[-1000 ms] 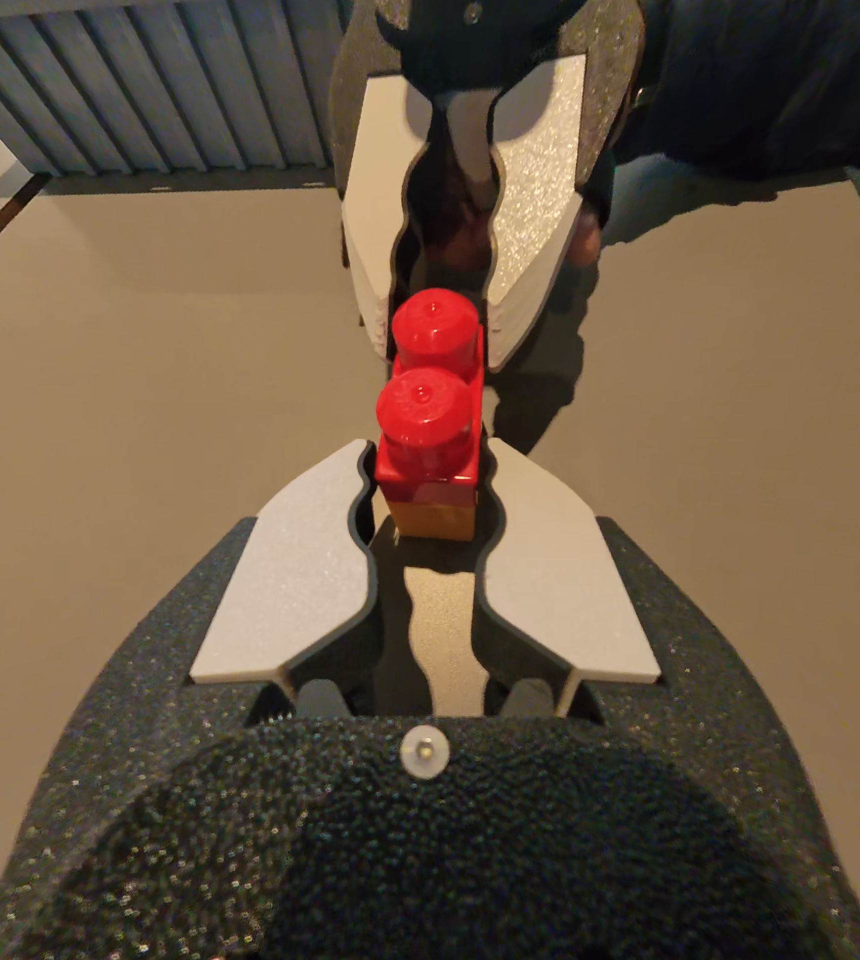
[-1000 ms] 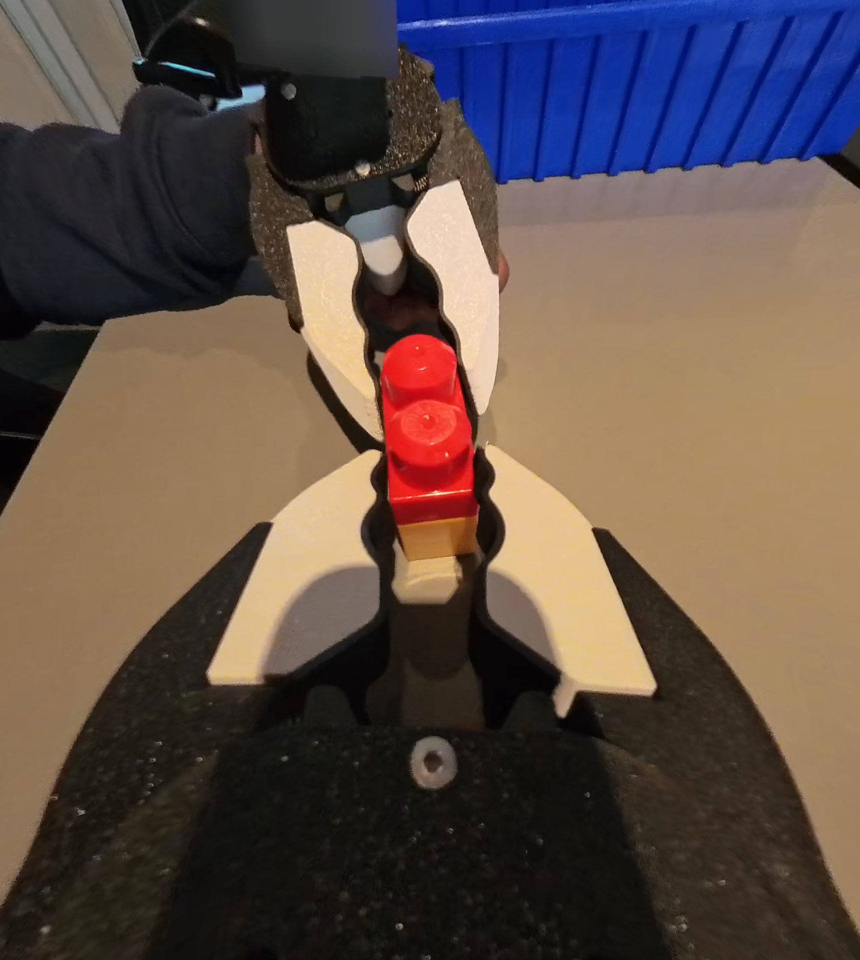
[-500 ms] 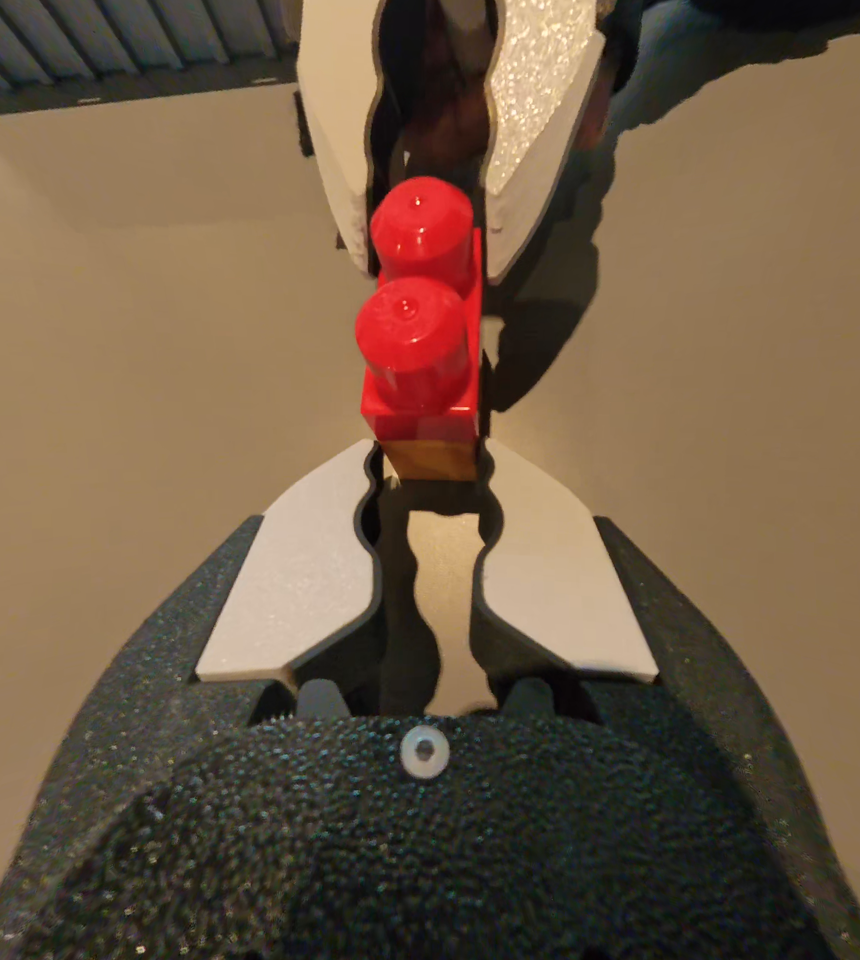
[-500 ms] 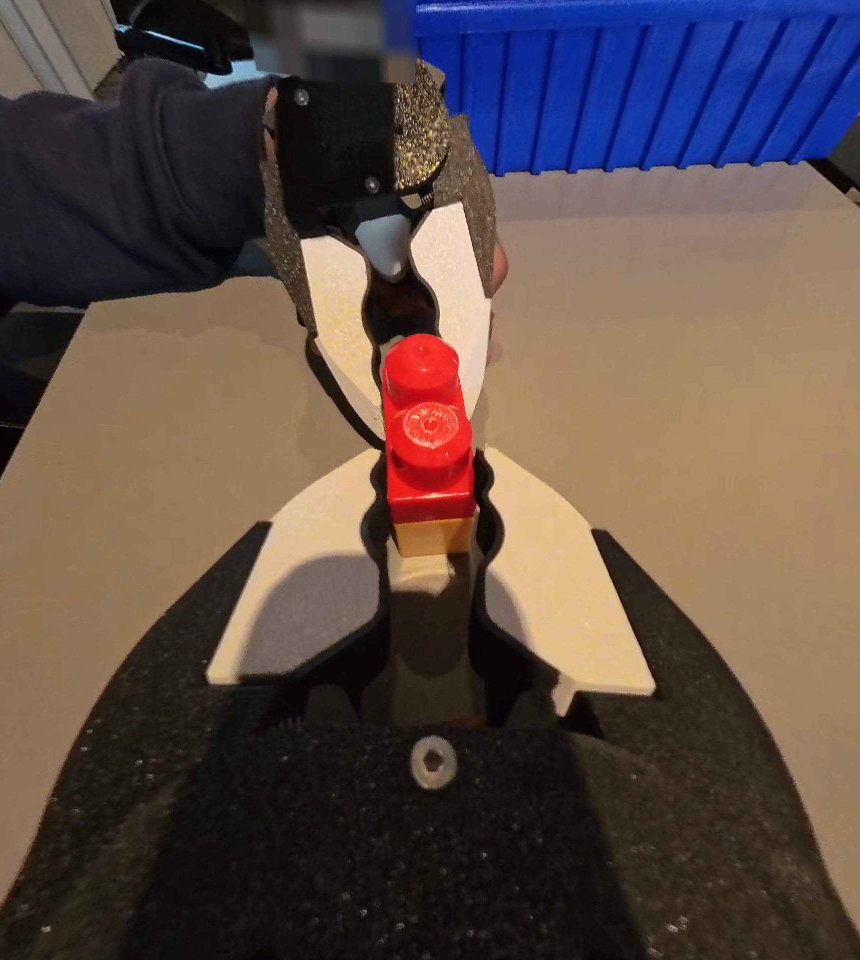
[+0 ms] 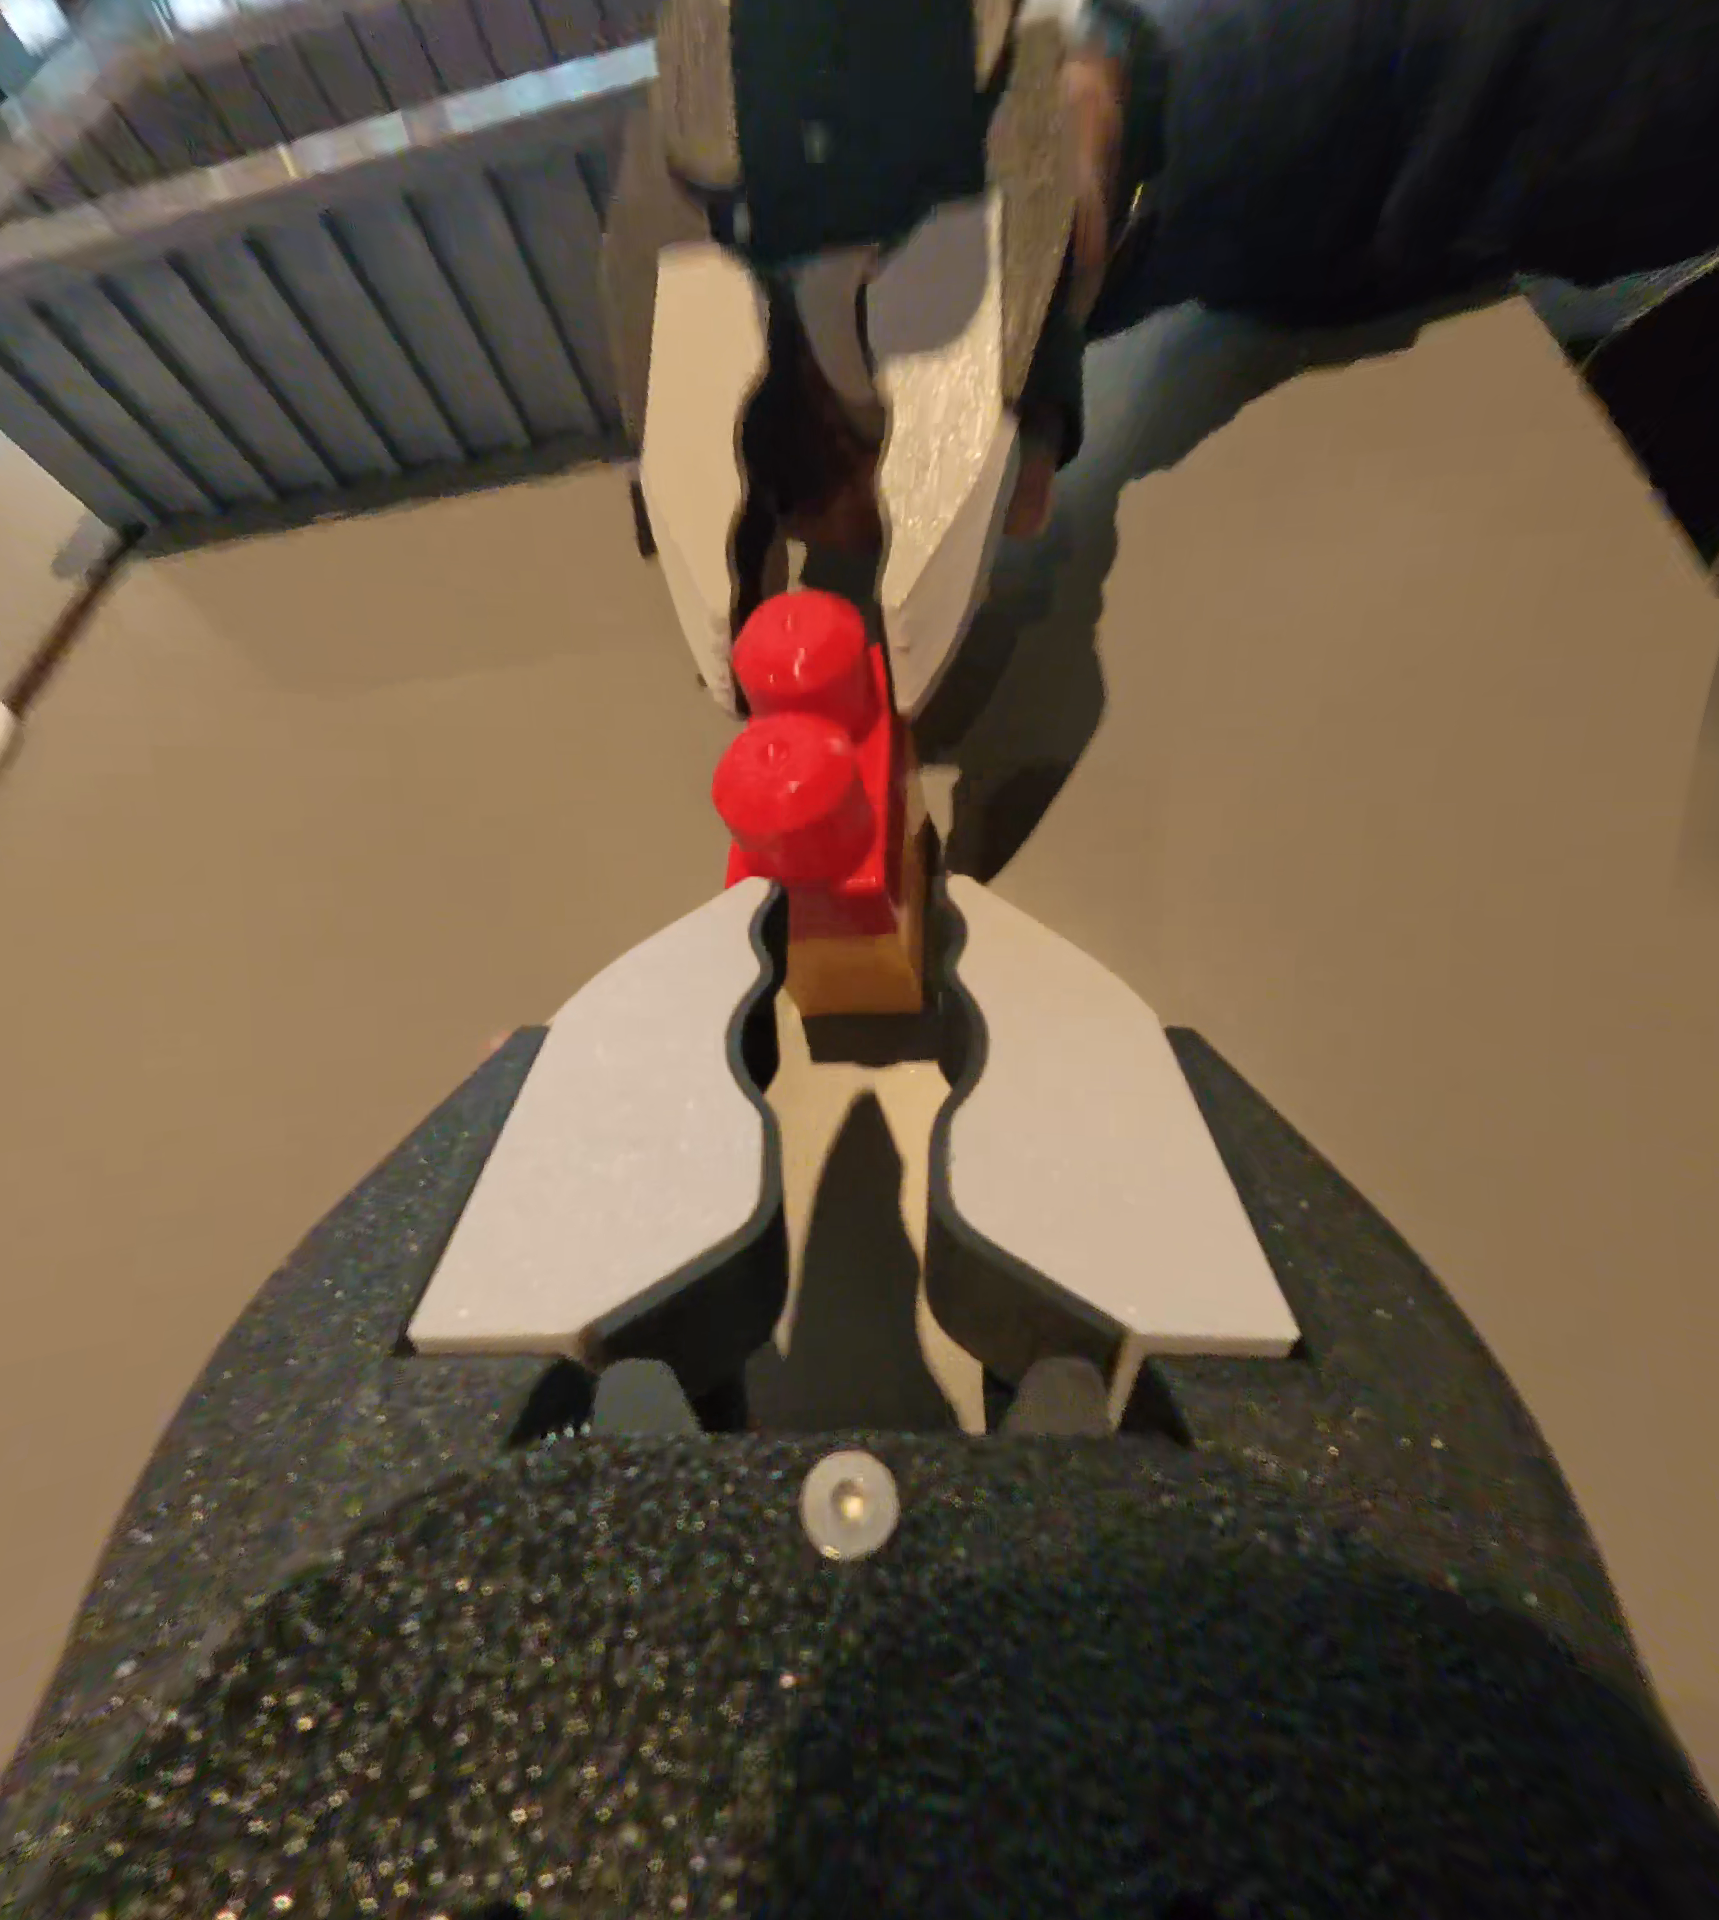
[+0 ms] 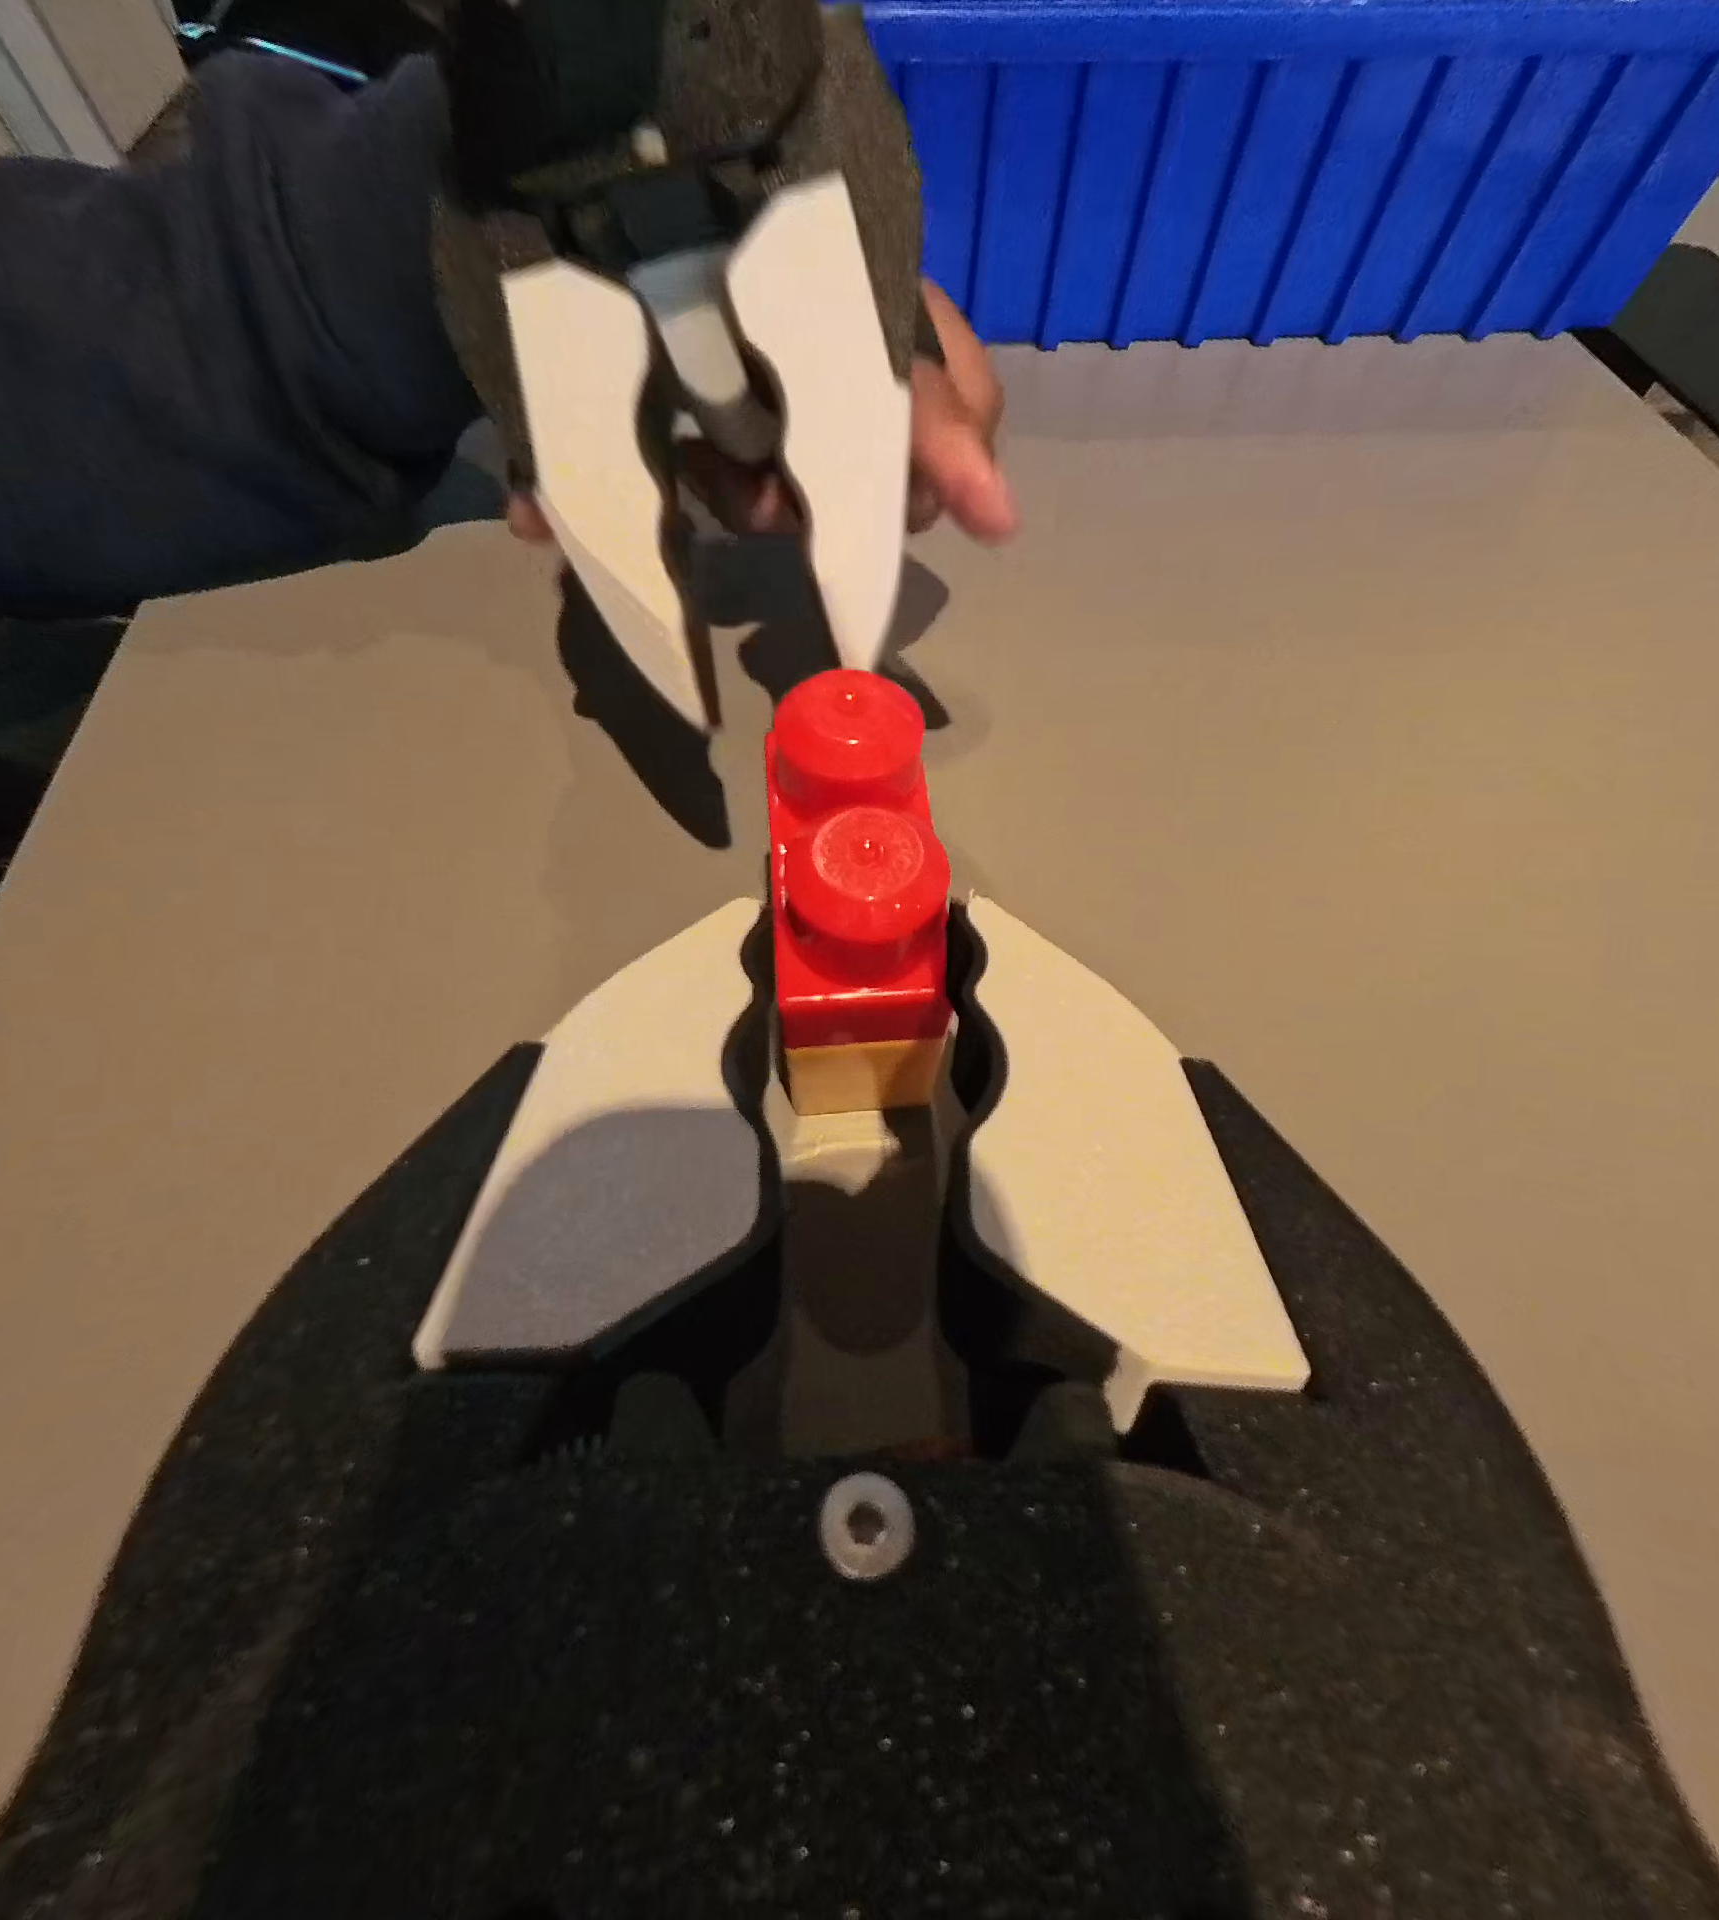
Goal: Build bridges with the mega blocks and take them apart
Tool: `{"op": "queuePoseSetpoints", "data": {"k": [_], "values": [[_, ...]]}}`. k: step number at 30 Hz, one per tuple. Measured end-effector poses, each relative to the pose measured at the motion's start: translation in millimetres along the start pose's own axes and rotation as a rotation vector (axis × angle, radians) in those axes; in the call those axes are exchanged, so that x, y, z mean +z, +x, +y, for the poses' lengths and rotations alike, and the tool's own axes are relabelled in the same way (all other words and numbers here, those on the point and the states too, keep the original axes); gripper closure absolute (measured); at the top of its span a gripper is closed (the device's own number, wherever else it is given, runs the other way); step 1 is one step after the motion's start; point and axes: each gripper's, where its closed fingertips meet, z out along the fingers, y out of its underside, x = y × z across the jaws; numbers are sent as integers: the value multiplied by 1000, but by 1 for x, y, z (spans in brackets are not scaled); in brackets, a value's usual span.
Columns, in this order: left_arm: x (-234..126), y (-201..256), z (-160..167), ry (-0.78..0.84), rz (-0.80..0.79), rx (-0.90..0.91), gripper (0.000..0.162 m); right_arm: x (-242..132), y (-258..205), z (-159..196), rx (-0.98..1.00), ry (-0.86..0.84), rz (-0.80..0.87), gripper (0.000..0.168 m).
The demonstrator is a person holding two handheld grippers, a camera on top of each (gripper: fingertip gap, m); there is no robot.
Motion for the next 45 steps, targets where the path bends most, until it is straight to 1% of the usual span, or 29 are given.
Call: {"op": "queuePoseSetpoints", "data": {"k": [1, 2, 3, 5, 6, 7, 8, 9, 10, 12, 14, 16, 18, 21, 22, 23, 26, 28, 29, 30, 31, 33, 35, 37, 39, 40, 41, 42, 45], "values": [[-11, 1, -17, 81, -3, 14, 136, 0, 0, 0, 8, 5, -4, 136], [-29, 6, -47, 232, 10, 24, 134, 0, 1, 0, 13, 8, -6, 136], [-55, 17, -88, 451, 47, 33, 135, 0, 1, 0, 12, 8, -5, 136], [-135, 56, -170, 980, 192, 73, 136, -1, 1, 0, 6, 5, -3, 136], [-178, 87, -200, 1216, 305, 142, 132, 0, 0, 0, 6, 3, -3, 136], [-214, 118, -222, 1401, 419, 224, 129, -1, 0, 0, 5, 2, -2, 136], [-241, 147, -239, 1529, 530, 294, 126, 0, 0, 0, 7, 2, -3, 136], [-258, 171, -253, 1603, 640, 340, 123, -1, 1, 0, 10, 4, -3, 136], [-266, 195, -265, 1631, 765, 375, 119, 0, 1, -1, 16, 7, -3, 136], [-269, 240, -284, 1621, 997, 422, 113, -1, 1, -1, 22, 7, -4, 136], [-263, 283, -291, 1589, 1147, 512, 110, -1, 1, -1, 17, 3, -1, 136], [-256, 310, -293, 1548, 1183, 607, 107, -1, 0, 0, 10, -3, 2, 136], [-252, 320, -295, 1510, 1157, 671, 103, -1, 0, 0, 5, -8, 3, 136], [-247, 336, -292, 1377, 1279, 702, 96, -1, 0, 0, 9, -7, -1, 136], [-243, 339, -293, 1350, 1264, 721, 97, -1, 0, 0, 15, -4, -5, 136], [-241, 339, -294, 1338, 1264, 729, 93, -1, 0, 0, 19, -1, -8, 136], [-255, 329, -290, 1340, 1406, 678, 101, -2, 0, 0, 28, 6, -17, 136], [-255, 322, -287, 1339, 1435, 660, 100, -2, 0, -1, 33, 10, -21, 136], [-255, 312, -289, 1361, 1419, 620, 100, -2, 0, -1, 35, 11, -25, 136], [-256, 296, -291, 1405, 1380, 566, 104, -3, -1, -1, 36, 12, -29, 136], [-254, 276, -293, 1469, 1298, 503, 107, -3, -1, -1, 35, 12, -32, 137], [-240, 228, -292, 1568, 1063, 371, 113, -4, -1, -1, 29, 13, -37, 137], [-212, 169, -281, 1569, 794, 201, 113, -6, 0, 0, 11, 7, -31, 137], [-166, 101, -256, 1433, 484, 34, 113, -8, 1, 2, -4, -5, -19, 137], [-112, 38, -211, 1203, 171, -55, 114, -11, 2, 3, -5, -8, -25, 137], [-91, 12, -186, 1098, 66, -106, 114, -11, 2, 3, -3, -6, -29, 137], [-75, -8, -163, 1012, -8, -157, 114, -12, 1, 4, -2, -4, -34, 137], [-65, -20, -146, 969, -44, -188, 114, -13, 1, 4, -2, -5, -37, 136], [-33, -38, -110, 839, -86, -257, 114, -17, 4, 4, -5, -4, -22, 130]]}}
